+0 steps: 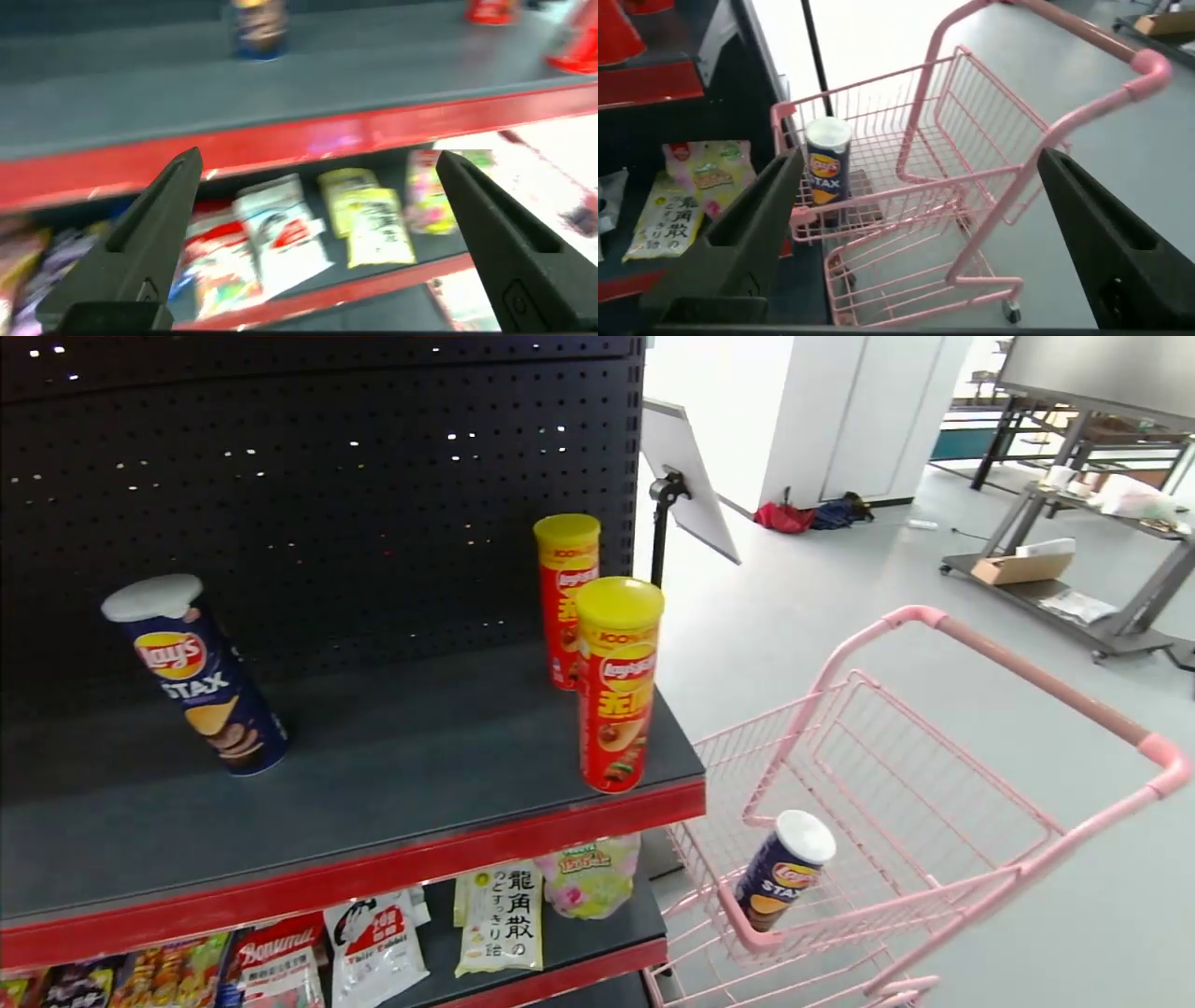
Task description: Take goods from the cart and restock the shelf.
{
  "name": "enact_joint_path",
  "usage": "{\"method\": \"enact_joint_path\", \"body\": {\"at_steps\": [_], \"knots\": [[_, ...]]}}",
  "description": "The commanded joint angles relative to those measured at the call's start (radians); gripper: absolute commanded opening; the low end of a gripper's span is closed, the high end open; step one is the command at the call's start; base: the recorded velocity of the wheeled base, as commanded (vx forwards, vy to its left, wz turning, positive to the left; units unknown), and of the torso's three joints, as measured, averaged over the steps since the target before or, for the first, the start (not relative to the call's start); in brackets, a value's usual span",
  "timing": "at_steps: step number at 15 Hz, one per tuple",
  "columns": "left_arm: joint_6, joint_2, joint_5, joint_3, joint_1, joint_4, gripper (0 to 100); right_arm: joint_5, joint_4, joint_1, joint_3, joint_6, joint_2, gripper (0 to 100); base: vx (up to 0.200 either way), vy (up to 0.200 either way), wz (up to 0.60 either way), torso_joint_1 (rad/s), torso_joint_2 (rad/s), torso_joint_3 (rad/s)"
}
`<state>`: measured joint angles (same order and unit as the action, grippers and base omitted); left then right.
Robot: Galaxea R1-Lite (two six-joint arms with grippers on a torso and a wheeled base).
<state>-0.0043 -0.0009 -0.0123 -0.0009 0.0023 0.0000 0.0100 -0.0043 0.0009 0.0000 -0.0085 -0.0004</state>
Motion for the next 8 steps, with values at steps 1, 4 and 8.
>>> {"method": "enact_joint_path", "body": {"at_steps": [1, 4, 8], "knots": [[0.0, 0.001, 0.0, 0.001, 0.001, 0.002, 100, -0.001, 0.0, 0.001, 0.0, 0.001, 0.0, 100, 0.0, 0.0, -0.6, 0.007, 0.0, 0.002], [0.0, 0.001, 0.0, -0.001, 0.001, 0.0, 100, -0.001, 0.0, 0.001, 0.0, 0.002, 0.0, 100, 0.0, 0.0, 0.0, 0.0, 0.0, 0.0], [0.0, 0.001, 0.0, 0.001, 0.001, 0.0, 100, 0.001, 0.0, 0.001, 0.0, 0.004, 0.0, 100, 0.0, 0.0, 0.0, -0.05, 0.12, 0.072]]}}
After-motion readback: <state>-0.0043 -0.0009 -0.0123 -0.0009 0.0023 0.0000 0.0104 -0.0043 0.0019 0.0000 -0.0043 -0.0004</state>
